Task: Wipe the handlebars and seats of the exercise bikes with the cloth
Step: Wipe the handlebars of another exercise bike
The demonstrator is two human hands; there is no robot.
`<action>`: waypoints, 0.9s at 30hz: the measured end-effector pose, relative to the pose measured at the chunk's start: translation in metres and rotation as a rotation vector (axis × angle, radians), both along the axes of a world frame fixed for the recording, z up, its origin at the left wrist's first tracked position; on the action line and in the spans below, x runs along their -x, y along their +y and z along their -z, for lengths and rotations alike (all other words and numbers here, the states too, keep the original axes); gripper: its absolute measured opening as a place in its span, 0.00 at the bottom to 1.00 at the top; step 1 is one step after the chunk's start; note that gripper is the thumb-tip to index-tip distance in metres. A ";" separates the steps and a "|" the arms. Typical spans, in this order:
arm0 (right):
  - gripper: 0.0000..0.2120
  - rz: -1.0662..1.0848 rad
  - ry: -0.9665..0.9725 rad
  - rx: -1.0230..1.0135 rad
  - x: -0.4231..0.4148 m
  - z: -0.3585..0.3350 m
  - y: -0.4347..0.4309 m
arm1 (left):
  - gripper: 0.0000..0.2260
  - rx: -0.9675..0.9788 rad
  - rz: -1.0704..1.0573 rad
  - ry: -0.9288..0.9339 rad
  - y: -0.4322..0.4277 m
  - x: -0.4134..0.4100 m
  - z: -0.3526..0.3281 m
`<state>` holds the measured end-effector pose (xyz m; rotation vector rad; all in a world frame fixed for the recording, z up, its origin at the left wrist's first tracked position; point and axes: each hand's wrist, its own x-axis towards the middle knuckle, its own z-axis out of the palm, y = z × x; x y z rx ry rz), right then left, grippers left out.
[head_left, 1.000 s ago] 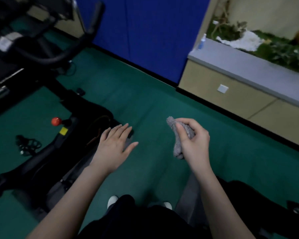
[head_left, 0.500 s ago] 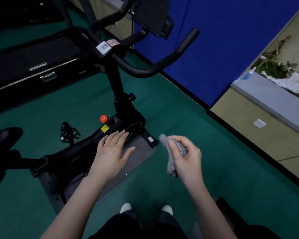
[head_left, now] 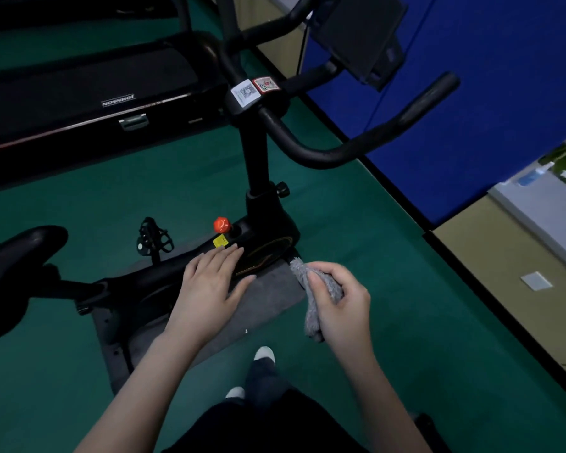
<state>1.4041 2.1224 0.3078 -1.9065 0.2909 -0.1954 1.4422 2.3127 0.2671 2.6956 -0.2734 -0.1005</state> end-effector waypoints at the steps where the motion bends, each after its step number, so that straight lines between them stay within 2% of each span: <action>1: 0.07 -0.005 -0.002 0.006 -0.007 0.000 -0.004 | 0.25 0.001 -0.010 -0.005 -0.003 -0.008 -0.001; 14: 0.07 -0.018 -0.113 -0.004 -0.076 -0.011 -0.046 | 0.23 0.016 -0.072 -0.072 -0.036 -0.077 -0.022; 22: 0.12 -0.014 -0.204 0.041 -0.101 -0.022 -0.043 | 0.23 0.064 -0.024 -0.218 -0.032 -0.126 -0.044; 27: 0.06 0.070 -0.278 0.075 -0.115 -0.030 -0.027 | 0.23 0.097 0.058 -0.302 -0.023 -0.170 -0.056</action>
